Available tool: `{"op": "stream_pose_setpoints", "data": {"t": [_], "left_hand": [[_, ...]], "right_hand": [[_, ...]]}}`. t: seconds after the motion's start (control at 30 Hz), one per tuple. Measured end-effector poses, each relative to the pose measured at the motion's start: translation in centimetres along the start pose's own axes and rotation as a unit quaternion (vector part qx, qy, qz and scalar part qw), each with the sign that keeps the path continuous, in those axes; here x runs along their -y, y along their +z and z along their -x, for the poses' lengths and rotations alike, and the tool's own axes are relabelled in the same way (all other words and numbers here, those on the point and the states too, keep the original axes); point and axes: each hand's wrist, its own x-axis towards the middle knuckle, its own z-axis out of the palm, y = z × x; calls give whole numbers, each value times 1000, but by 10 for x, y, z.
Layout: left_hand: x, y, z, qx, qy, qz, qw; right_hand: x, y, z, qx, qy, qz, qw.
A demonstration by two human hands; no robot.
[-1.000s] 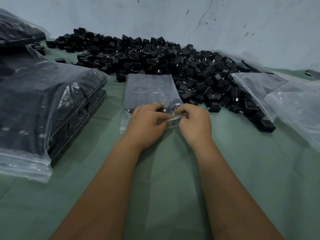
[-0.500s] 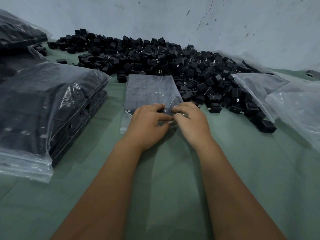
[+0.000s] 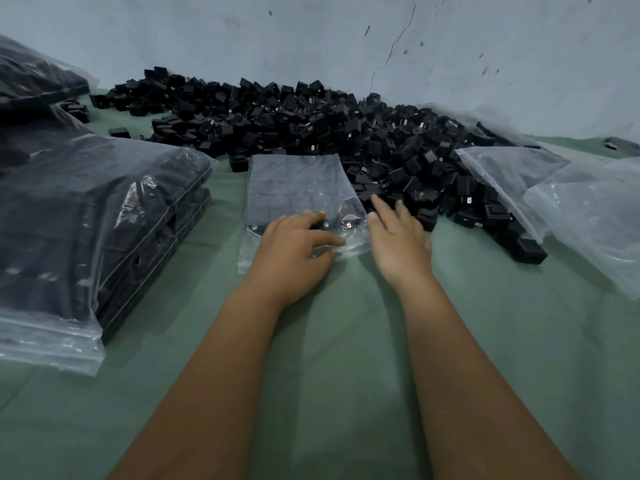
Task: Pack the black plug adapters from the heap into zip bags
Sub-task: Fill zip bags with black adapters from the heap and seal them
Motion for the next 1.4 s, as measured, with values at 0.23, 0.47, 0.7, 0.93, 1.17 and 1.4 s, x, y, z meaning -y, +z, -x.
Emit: {"op": "stream_pose_setpoints", "data": {"t": [0.23,0.47,0.7,0.93,1.17,1.4], "left_hand": [[1,0,0,5,-2,-3,1000],[1,-1,0,8,-5,-3,1000],[1,-1,0,10,-6,-1,1000],[1,-1,0,7,-5,6,1000],[0,-1,0,2,-6,14,1000],[-1,-1,0,3,-4,12,1000]], "right_hand": [[-1,-6,2,-185,26,-138,973],[-9,-4,2,-131,-8,-39,991],[-9,-8,-3,-61,49,45,996],[-8,-8,0,-170,10,-10,985],[-8,-6,0,-11,4,83,996],[-4,-7,5,-138,-12,-27,990]]}}
